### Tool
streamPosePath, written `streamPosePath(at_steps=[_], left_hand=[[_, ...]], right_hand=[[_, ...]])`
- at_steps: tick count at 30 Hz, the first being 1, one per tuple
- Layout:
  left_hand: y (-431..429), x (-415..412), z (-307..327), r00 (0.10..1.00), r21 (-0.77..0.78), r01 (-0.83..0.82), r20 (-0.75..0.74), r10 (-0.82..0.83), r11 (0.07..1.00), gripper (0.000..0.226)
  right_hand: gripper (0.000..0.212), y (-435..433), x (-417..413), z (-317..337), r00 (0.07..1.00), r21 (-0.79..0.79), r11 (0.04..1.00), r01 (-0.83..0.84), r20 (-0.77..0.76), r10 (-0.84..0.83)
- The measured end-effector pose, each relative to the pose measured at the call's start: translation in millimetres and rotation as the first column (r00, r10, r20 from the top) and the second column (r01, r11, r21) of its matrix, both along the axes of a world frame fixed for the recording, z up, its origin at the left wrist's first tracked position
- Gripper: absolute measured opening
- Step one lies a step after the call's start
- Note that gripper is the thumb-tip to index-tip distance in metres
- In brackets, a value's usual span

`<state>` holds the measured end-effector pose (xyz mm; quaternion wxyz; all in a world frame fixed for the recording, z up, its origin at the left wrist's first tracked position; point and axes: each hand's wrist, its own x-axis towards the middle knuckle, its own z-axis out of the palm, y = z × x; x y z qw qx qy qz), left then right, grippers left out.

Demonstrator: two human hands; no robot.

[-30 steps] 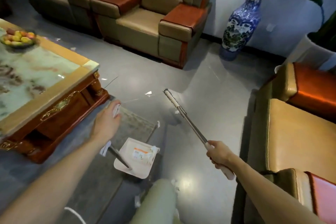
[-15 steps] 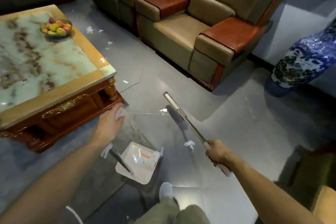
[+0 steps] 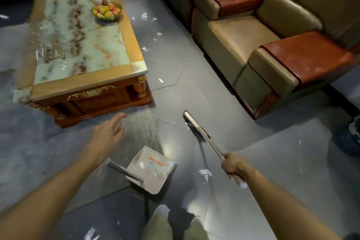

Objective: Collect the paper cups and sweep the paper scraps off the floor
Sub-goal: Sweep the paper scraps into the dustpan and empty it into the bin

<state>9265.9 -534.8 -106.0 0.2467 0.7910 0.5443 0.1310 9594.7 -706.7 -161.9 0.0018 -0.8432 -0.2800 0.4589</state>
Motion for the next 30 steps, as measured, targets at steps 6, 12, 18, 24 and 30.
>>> streamPosePath(at_steps=[6, 12, 18, 24, 30], left_hand=[[-12, -4, -6, 0.997, 0.017, -0.029, -0.064, 0.030, 0.999, 0.042], [-30, -29, 1, 0.991, 0.006, 0.119, -0.069, -0.119, 0.993, 0.043], [-69, -83, 1, 0.975, -0.065, 0.223, 0.034, -0.221, 0.973, 0.044], [-96, -109, -9, 0.974, -0.075, 0.225, 0.055, -0.221, 0.971, 0.043], [-113, -102, -27, 0.964, -0.110, 0.264, 0.061, -0.259, 0.958, 0.043]], right_hand=[[0.013, -4, -12, 3, 0.985, -0.089, 0.981, -0.172, -0.040, 0.169], [0.033, -50, -53, 18, 0.980, -0.124, 0.972, -0.200, -0.023, 0.199], [0.026, -106, -136, 32, 0.989, -0.216, 0.966, -0.139, -0.076, 0.125], [0.040, -140, -173, 65, 0.987, -0.262, 0.963, -0.067, -0.158, 0.026], [0.039, -163, -176, 90, 0.997, -0.162, 0.986, 0.036, -0.065, -0.047]])
